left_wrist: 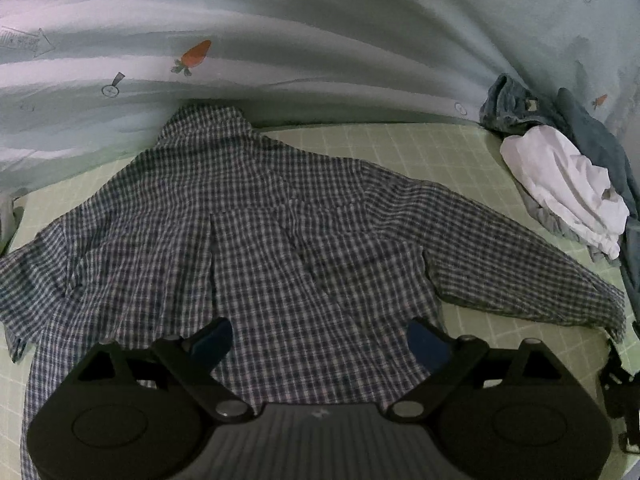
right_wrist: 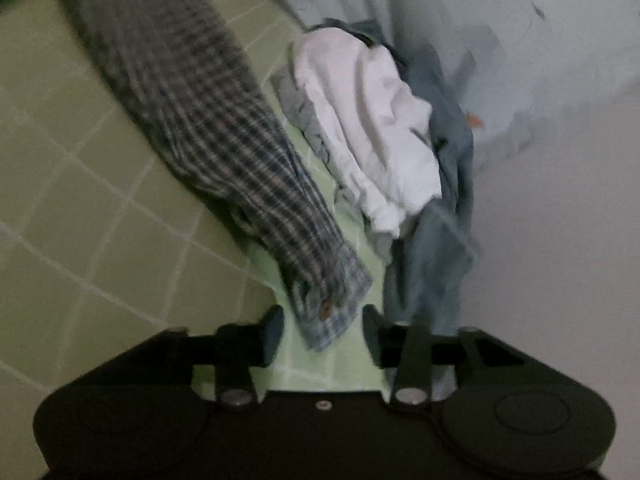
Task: Fold clothes
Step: 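Grasp the sleeve cuff with the right gripper and stretch it out straight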
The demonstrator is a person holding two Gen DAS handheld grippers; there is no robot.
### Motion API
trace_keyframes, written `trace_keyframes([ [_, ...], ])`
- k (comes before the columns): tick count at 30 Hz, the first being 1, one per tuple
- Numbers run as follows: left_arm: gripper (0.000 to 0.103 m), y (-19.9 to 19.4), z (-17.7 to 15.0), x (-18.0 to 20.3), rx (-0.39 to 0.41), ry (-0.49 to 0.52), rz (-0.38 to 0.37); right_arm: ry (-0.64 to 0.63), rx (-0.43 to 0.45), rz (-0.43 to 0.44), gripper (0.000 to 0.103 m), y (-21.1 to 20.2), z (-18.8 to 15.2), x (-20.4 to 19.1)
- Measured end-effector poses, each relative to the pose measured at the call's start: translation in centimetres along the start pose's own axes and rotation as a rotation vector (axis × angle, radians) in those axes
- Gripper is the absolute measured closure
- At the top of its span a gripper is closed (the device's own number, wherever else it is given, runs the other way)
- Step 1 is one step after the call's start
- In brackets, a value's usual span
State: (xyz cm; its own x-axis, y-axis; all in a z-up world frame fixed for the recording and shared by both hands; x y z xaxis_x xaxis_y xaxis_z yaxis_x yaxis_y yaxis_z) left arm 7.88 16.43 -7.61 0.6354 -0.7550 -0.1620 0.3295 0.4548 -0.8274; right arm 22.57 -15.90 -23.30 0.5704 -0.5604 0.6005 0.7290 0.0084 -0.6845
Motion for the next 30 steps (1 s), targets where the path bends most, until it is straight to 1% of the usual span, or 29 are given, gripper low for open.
trace_keyframes([
  [1,0.009,0.0,0.0,0.1,-0.001,0.002,-0.002,0.073,0.003,0.028,0.053,-0.5,0.3,0.5],
  [3,0.009,0.0,0.0,0.3,-0.001,0.007,-0.005,0.249,0.030,0.087,0.037,-1.3,0.5,2.0],
  [4,0.009,-0.1,0.0,0.4,0.002,0.011,-0.006,0.339,0.058,0.115,0.032,-1.4,0.5,2.9],
  [5,0.009,-0.2,0.0,0.5,0.006,0.015,-0.007,0.440,0.093,0.144,0.022,-1.7,0.4,3.7],
  [6,0.009,-0.3,0.0,0.5,0.009,0.018,-0.008,0.554,0.129,0.180,0.016,-1.9,-0.1,4.6],
  [8,0.009,-0.4,0.0,0.5,0.013,0.017,-0.005,0.793,0.187,0.262,0.013,-1.7,-1.0,6.8],
  [11,0.009,-0.5,0.0,0.2,0.022,0.003,0.011,1.079,0.232,0.364,0.011,-0.1,-2.4,8.9],
  [13,0.009,-0.7,0.0,-0.3,0.026,-0.011,0.024,1.158,0.217,0.357,0.010,1.1,-2.6,9.3],
  [15,0.009,-0.8,-0.1,-0.6,0.027,-0.026,0.035,1.102,0.138,0.298,0.010,2.5,-2.0,8.9],
  [16,0.009,-0.9,-0.2,-0.7,0.026,-0.031,0.040,1.035,0.090,0.256,0.010,3.2,-1.4,8.6],
  [17,0.009,-1.0,-0.2,-0.8,0.026,-0.034,0.044,0.971,0.066,0.233,0.014,3.5,-0.9,8.1],
  [18,0.009,-1.2,-0.3,-0.8,0.026,-0.037,0.048,0.910,0.054,0.231,0.018,3.8,-0.5,7.6],
  [20,0.009,-1.4,-0.4,-0.9,0.026,-0.042,0.057,0.875,0.077,0.251,0.031,3.8,-0.5,7.3],
  [22,0.009,-1.8,-0.4,-0.8,0.030,-0.045,0.066,0.902,0.085,0.257,0.036,3.9,-0.6,7.4],
  [23,0.009,-2.0,-0.5,-0.8,0.035,-0.046,0.072,0.901,0.086,0.240,0.049,3.7,-0.7,7.6],
  [24,0.009,-2.4,-0.6,-0.8,0.040,-0.045,0.077,0.896,0.081,0.208,0.058,3.7,-0.8,7.8],
  [25,0.009,-2.6,-0.8,-0.8,0.044,-0.047,0.083,0.895,0.077,0.181,0.058,3.7,-0.9,8.2],
  [28,0.009,-3.5,-1.2,-0.8,0.052,-0.053,0.099,0.914,0.072,0.161,0.058,4.6,-1.4,9.9],
  [30,0.009,-4.1,-1.8,-1.1,0.056,-0.064,0.107,0.885,0.061,0.116,0.059,4.8,-1.5,10.5],
])
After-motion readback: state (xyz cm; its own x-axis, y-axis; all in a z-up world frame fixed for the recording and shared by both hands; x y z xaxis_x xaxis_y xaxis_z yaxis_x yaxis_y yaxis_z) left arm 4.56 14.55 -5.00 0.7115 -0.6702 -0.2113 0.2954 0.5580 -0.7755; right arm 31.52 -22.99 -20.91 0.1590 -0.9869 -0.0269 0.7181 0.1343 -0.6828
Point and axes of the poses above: each gripper's, at about its wrist camera, not at the fingertips, and y roughly the way its jaws point, x to its right, z to its top, the point moved 1 cm from there along y, roughly the way its jaws point, and after that the axes turned 11 degrees about z, right-handed, at the moved point
